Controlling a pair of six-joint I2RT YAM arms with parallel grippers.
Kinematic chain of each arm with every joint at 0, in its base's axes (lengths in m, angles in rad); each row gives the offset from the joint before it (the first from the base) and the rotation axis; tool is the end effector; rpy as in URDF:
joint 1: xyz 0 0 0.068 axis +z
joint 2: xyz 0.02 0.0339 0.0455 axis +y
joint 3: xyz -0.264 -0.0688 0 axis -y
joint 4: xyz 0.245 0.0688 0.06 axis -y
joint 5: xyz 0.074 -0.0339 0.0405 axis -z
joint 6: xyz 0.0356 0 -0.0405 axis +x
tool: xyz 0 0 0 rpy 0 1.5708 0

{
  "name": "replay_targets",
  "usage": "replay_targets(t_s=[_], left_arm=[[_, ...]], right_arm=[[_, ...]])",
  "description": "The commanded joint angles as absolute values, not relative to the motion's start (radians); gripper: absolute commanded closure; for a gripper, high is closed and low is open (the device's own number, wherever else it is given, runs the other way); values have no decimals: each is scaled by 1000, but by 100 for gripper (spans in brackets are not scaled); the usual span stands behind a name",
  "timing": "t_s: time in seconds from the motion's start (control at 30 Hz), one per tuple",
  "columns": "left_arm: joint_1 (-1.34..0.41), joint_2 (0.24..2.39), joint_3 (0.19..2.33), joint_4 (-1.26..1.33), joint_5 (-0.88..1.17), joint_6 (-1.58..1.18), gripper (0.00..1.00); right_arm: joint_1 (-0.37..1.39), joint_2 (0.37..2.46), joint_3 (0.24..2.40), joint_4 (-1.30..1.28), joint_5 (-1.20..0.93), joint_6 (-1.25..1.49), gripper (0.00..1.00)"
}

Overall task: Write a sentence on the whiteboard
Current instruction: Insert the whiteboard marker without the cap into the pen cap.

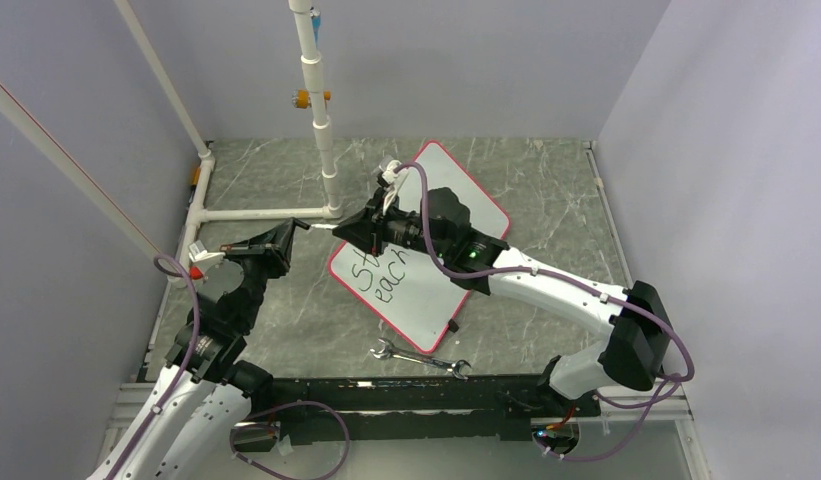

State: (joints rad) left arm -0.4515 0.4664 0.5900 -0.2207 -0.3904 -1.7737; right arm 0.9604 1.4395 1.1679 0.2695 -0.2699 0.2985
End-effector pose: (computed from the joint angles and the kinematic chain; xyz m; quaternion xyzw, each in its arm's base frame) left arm 0.1196 -0.0429 0.3116 -0.5490 0.4934 -0.5277 0.4204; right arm 0.1905 0.2888 0.3671 -0.3178 0.6325 0.4890 0.5097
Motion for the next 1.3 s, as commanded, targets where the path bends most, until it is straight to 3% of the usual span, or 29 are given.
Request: replay_targets(t_s=[0.0, 1.27], left_arm=[[-454, 457, 635, -219, -402, -1785, 100], [-455, 469, 647, -221, -405, -1789, 100]], right_arm=[[980, 1433, 1220, 264, -258, 271, 100], [997, 1404, 1227, 275, -219, 238, 100]])
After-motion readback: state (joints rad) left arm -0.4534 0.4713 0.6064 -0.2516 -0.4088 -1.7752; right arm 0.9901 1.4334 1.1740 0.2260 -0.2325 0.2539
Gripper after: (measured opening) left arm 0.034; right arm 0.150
